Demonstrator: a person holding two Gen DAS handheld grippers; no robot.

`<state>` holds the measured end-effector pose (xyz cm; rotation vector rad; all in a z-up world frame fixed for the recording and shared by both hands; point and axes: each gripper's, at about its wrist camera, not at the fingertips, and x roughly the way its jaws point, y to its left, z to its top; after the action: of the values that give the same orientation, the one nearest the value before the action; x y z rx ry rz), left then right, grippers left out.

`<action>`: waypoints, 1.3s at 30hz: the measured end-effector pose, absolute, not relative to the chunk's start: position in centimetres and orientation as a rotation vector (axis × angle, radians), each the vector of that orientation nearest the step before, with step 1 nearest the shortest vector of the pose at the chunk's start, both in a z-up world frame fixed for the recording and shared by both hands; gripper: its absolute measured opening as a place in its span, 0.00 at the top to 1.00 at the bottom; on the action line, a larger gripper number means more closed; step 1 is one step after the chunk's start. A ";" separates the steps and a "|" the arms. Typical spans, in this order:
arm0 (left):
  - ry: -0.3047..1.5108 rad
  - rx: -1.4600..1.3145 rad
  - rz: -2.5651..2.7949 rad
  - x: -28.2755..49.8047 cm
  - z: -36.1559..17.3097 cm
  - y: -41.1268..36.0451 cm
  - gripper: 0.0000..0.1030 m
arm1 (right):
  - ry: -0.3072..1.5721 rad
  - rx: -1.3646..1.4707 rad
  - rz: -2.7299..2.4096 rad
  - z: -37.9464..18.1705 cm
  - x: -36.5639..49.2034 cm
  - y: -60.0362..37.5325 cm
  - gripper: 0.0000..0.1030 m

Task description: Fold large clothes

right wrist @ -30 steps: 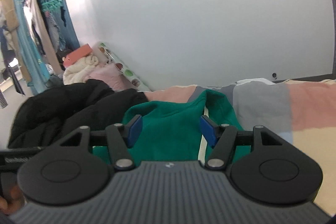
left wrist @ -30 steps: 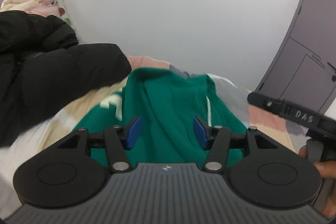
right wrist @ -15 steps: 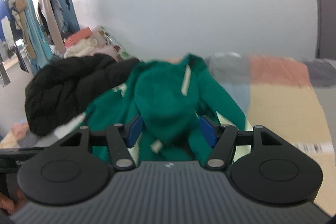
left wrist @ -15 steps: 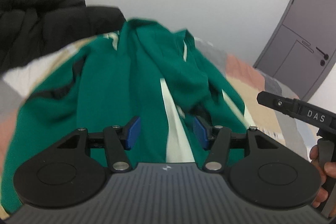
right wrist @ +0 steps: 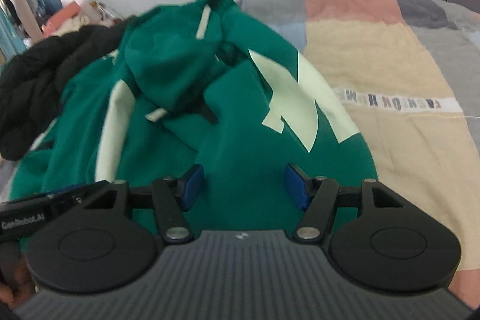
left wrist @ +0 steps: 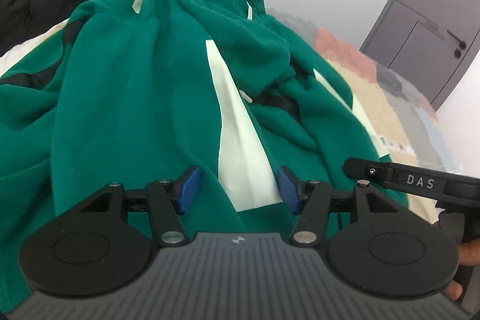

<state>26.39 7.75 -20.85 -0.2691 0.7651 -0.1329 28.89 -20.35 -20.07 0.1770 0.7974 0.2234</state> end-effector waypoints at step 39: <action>0.358 -0.496 0.523 27.1 -13.7 37.2 0.95 | 0.430 -0.006 -0.152 -9.8 40.4 -28.6 0.90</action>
<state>27.08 37.24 -13.70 -0.4957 0.3581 0.5227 40.40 -28.55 -9.82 -0.0062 0.4303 -0.1520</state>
